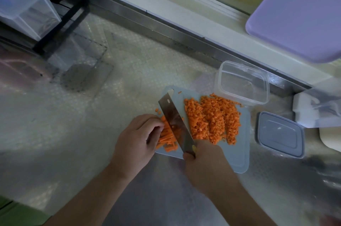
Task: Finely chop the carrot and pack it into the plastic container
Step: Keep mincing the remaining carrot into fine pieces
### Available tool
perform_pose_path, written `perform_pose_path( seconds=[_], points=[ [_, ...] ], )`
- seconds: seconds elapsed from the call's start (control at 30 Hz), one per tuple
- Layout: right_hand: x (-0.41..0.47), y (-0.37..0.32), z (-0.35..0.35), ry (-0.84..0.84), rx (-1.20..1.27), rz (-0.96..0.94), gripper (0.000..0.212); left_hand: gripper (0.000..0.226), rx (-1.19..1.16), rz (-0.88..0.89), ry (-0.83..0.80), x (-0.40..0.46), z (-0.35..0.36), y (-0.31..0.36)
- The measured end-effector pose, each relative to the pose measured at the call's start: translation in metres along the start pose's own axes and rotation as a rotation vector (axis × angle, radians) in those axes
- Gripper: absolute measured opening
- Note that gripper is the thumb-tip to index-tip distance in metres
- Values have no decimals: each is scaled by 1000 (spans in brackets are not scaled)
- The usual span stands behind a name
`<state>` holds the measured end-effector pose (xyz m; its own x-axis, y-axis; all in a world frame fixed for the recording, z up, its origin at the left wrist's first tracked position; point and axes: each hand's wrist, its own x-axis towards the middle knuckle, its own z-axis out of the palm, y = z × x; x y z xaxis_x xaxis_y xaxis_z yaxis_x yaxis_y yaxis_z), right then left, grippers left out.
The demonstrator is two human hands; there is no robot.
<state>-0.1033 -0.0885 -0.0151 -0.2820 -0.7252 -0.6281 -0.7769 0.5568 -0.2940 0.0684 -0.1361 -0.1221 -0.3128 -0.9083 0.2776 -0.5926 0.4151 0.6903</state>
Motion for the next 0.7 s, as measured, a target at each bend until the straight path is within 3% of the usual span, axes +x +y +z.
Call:
perform_pose_path(
  seconds=[0.1,0.3,0.6,0.7],
  points=[
    [1,-2,3,-27,-16,2,19,8,-7,-5,7,1,0,0],
    [6,-7,8,-59,-103,44,30,9,-3,-3,4,1,2,-1],
    [16,-16,19,-38,-103,59,3,10,-1,-11,-1,0,0,0],
    [16,-15,24,-16,-61,62,7,9,-12,-14,-12,2,-1,1]
  ],
)
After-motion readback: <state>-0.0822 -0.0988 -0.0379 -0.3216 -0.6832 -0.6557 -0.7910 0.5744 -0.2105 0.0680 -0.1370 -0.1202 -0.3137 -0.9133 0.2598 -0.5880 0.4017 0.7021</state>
